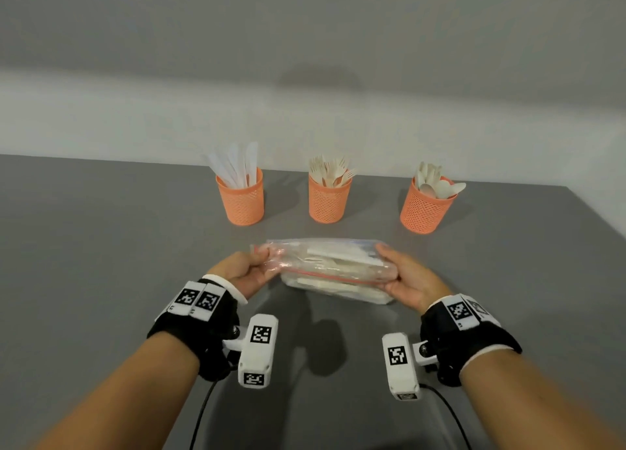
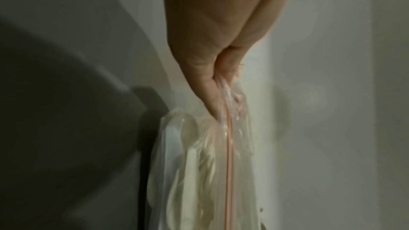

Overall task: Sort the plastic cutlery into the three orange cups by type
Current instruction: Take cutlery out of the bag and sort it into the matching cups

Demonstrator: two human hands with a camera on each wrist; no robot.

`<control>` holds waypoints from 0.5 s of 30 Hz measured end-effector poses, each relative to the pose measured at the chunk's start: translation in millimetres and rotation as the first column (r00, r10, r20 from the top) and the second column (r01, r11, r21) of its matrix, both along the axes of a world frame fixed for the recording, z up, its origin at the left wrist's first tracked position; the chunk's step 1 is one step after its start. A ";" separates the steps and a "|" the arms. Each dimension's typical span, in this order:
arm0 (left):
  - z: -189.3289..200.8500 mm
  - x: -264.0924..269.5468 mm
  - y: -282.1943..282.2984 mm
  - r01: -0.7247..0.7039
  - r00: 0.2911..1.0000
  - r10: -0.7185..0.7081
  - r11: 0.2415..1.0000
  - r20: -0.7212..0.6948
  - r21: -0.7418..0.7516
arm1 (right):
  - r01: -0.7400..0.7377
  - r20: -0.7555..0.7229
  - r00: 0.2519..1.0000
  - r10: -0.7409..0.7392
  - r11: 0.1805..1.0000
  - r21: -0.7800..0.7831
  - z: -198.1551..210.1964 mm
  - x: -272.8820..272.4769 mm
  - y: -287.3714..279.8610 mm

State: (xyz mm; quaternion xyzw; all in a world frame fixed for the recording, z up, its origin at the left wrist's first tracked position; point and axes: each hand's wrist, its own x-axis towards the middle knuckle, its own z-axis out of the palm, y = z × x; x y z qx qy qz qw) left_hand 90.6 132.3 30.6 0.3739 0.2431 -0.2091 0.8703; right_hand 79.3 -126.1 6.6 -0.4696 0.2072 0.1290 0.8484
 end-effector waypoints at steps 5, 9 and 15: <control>-9.5 -6.6 -13.5 -0.043 0.968 -0.086 0.872 0.237 0.488 | 0.024 0.083 0.996 0.045 0.731 -0.682 12.9 -0.1 -2.4; -15.8 -16.6 -11.6 -0.246 0.773 -0.404 0.519 0.488 0.819 | 0.404 0.606 0.747 0.272 0.538 -0.739 46.6 -15.5 25.2; -18.2 -20.4 -19.4 -0.146 0.646 -0.760 -0.030 0.072 0.989 | 0.072 0.136 0.576 0.806 0.116 -0.991 22.0 -18.5 63.4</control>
